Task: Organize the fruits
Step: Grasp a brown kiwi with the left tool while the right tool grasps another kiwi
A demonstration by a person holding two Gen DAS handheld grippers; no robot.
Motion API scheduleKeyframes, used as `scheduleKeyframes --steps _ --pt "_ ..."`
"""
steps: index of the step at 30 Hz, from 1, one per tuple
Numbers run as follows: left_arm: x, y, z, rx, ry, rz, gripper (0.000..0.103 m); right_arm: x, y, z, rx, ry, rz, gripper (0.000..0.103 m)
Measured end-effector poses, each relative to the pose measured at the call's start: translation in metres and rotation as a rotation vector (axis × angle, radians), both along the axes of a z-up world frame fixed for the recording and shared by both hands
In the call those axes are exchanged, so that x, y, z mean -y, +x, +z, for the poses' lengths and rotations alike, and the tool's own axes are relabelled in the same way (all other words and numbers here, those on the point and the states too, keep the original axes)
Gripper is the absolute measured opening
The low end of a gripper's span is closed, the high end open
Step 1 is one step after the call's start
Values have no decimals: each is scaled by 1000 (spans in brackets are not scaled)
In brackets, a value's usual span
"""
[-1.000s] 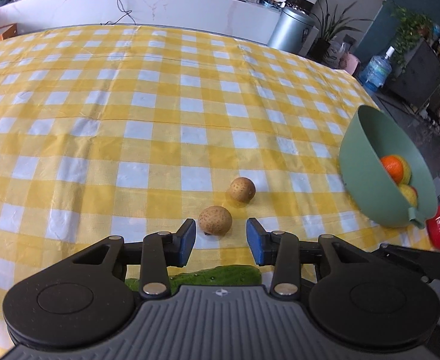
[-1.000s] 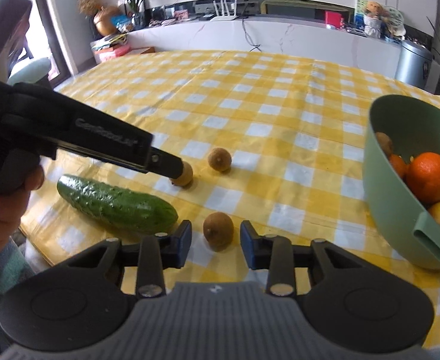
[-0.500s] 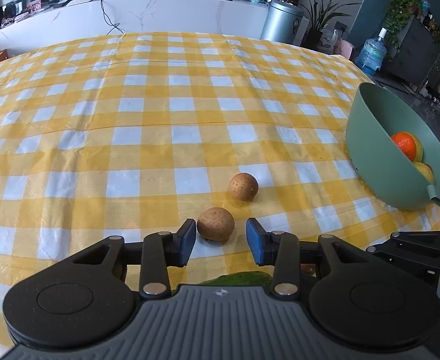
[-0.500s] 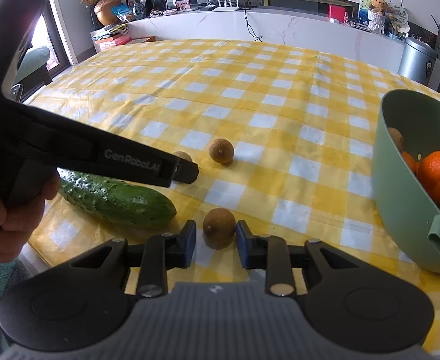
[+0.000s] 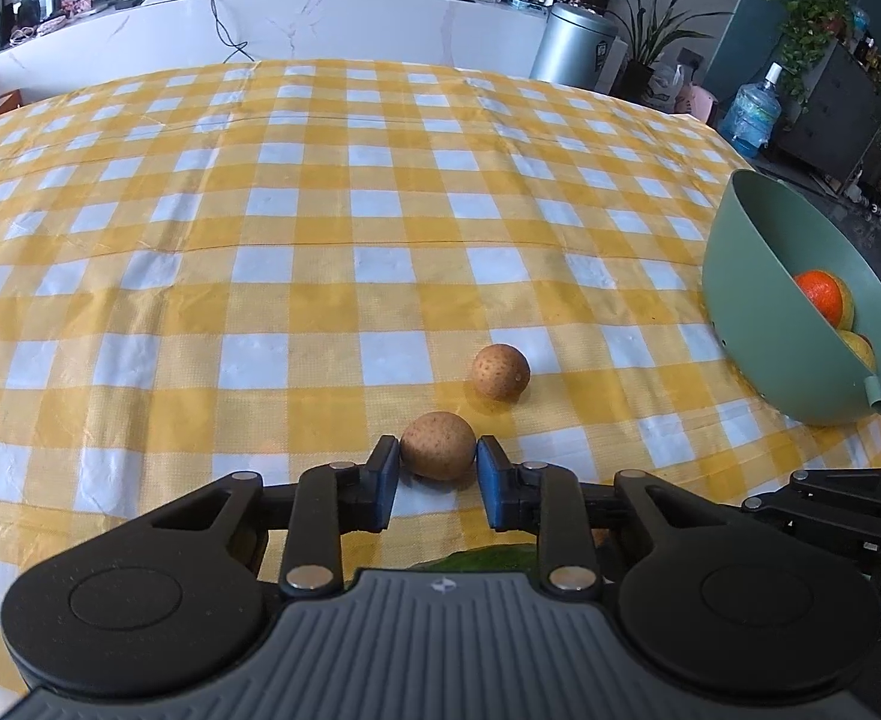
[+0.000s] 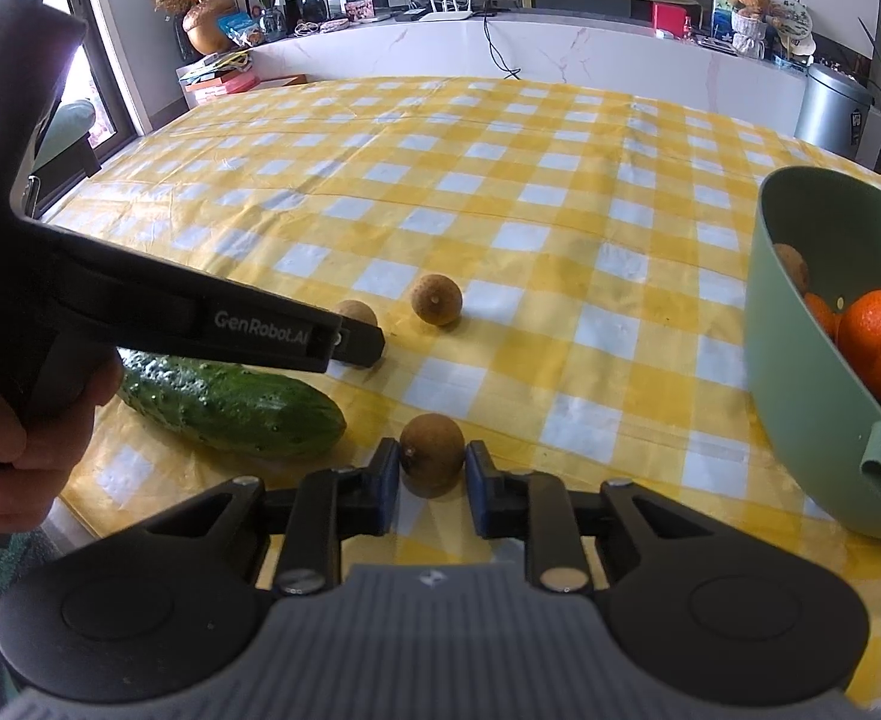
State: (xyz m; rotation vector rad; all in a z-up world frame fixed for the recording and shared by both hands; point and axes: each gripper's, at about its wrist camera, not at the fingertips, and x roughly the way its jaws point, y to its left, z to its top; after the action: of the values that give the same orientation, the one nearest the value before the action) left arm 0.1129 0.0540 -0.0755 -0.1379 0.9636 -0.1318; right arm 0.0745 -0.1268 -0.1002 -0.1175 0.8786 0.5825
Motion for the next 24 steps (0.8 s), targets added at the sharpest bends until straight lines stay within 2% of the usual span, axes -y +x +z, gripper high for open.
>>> scheduleKeyframes --steps 12,20,24 --pt "6 -18 29 57 -8 20 31 6 -10 11 63 23 -12 20" --pt "30 -30 52 103 5 -18 31 22 -17 23 92 88 -58 20" --pt "42 -35 61 120 12 -46 31 34 -24 34 136 120 -92 20"
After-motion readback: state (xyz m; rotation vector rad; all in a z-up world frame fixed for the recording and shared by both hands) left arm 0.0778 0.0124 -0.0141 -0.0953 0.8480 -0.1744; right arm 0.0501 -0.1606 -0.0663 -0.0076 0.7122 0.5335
